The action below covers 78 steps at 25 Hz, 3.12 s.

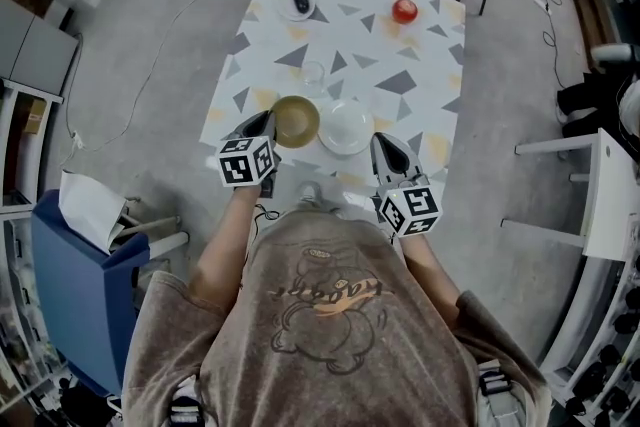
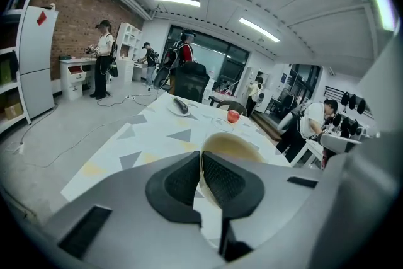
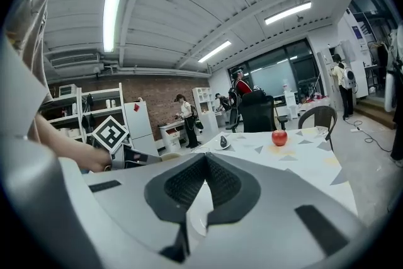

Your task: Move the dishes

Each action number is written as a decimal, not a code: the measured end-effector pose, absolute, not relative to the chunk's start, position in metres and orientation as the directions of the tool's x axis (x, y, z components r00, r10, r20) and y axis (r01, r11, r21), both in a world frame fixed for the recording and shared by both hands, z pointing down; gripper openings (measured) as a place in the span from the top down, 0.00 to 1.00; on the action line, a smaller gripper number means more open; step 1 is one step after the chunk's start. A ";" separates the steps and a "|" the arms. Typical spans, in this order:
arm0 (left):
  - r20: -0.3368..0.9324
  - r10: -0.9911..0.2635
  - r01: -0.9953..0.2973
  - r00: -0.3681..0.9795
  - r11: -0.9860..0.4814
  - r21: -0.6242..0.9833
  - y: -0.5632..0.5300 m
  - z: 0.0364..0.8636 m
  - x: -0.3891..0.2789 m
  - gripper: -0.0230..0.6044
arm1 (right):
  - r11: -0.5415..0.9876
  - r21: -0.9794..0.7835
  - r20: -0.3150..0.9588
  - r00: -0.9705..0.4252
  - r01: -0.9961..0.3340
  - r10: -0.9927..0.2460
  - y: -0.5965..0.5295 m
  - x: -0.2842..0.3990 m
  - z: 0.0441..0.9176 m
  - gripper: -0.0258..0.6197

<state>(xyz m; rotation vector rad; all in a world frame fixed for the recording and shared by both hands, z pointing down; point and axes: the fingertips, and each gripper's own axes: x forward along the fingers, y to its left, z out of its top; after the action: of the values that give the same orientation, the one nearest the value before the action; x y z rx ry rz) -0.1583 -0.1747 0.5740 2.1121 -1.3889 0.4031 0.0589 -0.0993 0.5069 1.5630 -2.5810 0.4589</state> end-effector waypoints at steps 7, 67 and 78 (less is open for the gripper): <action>0.573 -0.719 -0.912 0.393 -0.225 0.343 -0.179 0.596 -0.173 0.91 | 0.425 -0.206 0.243 -0.466 -0.882 -0.850 -0.108 0.057 0.509 0.96; 0.416 -0.806 -0.904 0.422 -0.335 0.268 -0.211 0.545 -0.176 0.69 | 0.415 -0.201 0.243 -0.456 -0.887 -0.856 -0.122 0.053 0.505 0.96; 0.270 -0.796 -0.840 0.542 -0.512 0.179 -0.175 0.460 -0.132 0.69 | 0.403 -0.189 0.198 -0.436 -0.896 -0.878 -0.111 0.062 0.486 0.97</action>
<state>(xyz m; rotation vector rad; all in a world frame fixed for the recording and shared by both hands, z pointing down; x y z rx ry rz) -0.1322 -0.1748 0.4597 2.4945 -1.3602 0.2209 0.0617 -0.1106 0.4860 1.6300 -2.5742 0.4127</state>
